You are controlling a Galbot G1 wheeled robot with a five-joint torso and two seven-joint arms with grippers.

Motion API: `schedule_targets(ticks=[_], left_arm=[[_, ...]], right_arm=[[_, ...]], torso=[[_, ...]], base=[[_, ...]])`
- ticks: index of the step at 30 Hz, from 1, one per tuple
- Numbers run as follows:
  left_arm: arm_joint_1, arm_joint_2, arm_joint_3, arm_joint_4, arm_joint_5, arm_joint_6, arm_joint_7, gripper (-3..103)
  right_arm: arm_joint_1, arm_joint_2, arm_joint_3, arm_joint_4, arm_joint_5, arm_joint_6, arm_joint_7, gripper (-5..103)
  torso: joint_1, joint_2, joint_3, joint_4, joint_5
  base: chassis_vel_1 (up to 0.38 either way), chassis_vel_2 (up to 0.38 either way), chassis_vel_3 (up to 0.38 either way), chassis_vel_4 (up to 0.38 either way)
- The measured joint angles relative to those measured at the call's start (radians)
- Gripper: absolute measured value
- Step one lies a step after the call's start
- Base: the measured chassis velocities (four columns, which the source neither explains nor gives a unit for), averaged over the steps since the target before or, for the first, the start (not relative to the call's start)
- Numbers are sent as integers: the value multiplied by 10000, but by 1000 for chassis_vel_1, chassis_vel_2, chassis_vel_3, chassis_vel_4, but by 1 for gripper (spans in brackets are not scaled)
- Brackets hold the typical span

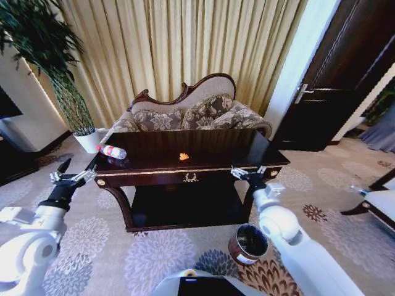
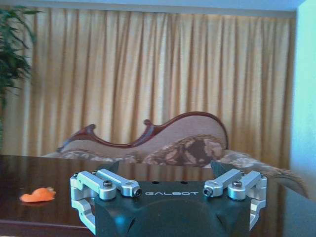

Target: Move to the front of the table and place the trash on the table into the trash bin.

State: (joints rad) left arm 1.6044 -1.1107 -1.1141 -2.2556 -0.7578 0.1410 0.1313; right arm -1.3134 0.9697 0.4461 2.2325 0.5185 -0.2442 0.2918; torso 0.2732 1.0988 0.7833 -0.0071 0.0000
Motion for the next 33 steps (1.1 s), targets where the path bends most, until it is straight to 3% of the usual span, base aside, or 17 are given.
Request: schedule_targets(ticks=[11,26,33], left_arm=[[81,2,-70,-203,-2,250,-156,100],[50,-64,-34,-210,17,247,-139,100],[106,-131,-35,-184,13,203,-111,100]], right_arm=[[26,30,-257,-60,43,-64,-135,100],[131,-1,-486,-131,-134,-209,27,100],[149,-376,-866,110,154,-239,172,100]], torso=[[-2,0,-1,1,1],[6,-4,3,1,-1],[-3,2,-3,0,0]], base=[[-23,30,19,-30],[-139,167,126,-157],[-28,27,23,-18]])
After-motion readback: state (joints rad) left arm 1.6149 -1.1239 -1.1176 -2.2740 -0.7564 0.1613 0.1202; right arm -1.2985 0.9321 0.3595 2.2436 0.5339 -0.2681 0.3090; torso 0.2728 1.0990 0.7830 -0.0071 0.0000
